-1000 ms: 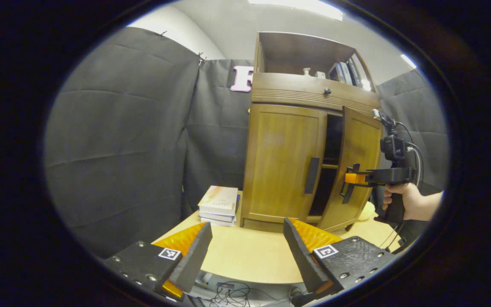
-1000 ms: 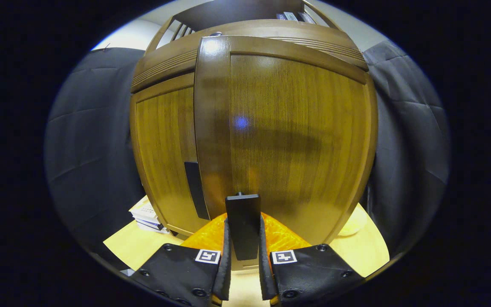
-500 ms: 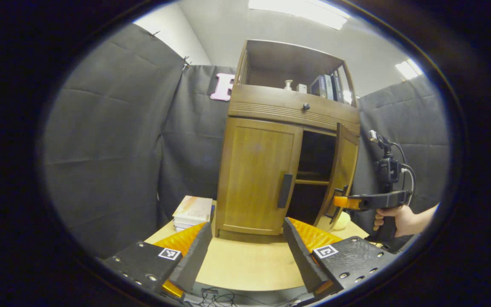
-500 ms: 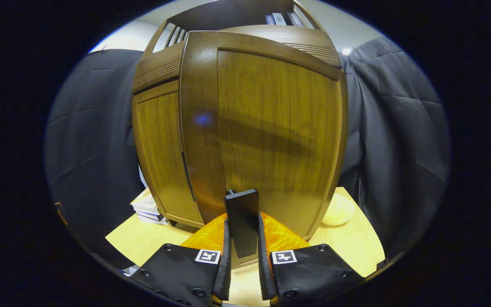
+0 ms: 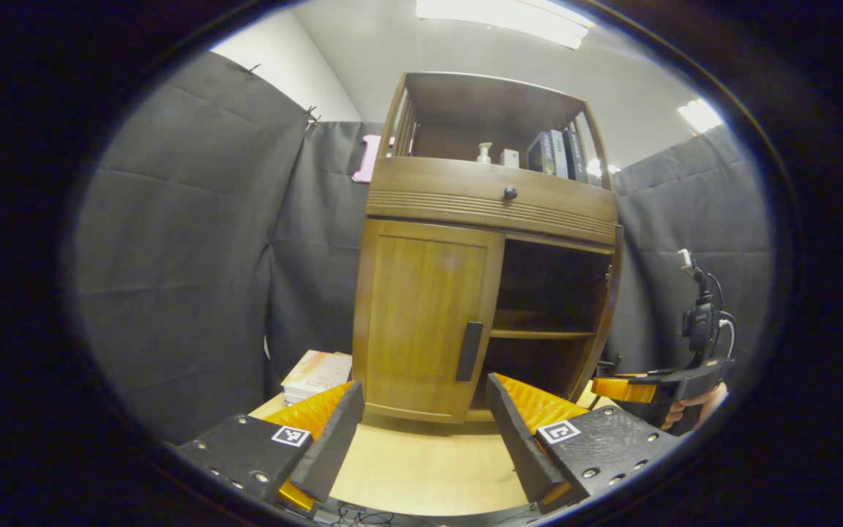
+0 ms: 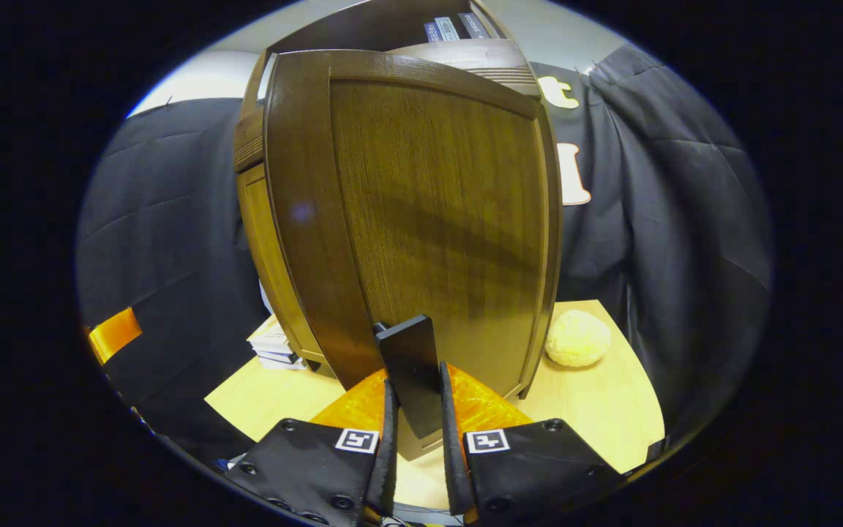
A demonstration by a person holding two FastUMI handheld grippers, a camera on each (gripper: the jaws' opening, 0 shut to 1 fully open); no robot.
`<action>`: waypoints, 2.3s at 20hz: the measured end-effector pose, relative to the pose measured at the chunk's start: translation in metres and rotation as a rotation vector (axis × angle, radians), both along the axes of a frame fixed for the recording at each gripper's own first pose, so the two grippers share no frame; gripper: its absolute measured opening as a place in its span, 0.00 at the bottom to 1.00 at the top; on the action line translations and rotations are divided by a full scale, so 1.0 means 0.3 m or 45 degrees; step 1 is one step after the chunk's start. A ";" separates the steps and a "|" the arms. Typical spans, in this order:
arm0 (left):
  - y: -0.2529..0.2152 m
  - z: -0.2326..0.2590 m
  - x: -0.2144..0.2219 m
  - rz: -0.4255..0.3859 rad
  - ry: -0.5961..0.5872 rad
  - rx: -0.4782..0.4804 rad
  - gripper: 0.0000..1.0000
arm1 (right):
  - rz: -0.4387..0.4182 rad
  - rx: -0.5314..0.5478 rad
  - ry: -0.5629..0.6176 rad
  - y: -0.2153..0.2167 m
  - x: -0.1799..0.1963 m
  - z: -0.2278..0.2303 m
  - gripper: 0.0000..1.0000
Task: Open the right door of the double-door shoe cabinet with the right hand, and open the left door with the left hand.
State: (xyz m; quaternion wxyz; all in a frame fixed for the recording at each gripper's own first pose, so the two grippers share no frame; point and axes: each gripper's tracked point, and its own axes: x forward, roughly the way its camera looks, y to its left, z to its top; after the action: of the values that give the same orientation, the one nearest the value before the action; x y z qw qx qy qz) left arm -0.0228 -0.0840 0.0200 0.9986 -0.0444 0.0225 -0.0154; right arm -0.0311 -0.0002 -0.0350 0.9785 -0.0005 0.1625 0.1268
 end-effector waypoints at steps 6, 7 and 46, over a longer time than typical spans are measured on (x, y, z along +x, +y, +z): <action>-0.183 -0.016 -0.036 0.021 0.029 -0.014 0.99 | 0.076 0.058 0.033 -0.112 -0.045 0.000 0.30; -0.207 -0.019 -0.046 0.027 0.039 -0.005 0.99 | 0.097 0.053 0.037 -0.127 -0.058 -0.003 0.30; -0.359 -0.077 0.282 0.056 0.036 0.108 0.99 | -0.251 0.135 -0.226 -0.716 -0.314 0.073 0.39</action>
State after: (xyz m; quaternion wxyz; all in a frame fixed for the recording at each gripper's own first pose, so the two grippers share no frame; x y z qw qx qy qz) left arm 0.0618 -0.1917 -0.0031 0.9993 -0.0026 0.0361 0.0082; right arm -0.1253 -0.2149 -0.0129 0.9954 0.0557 0.0675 0.0380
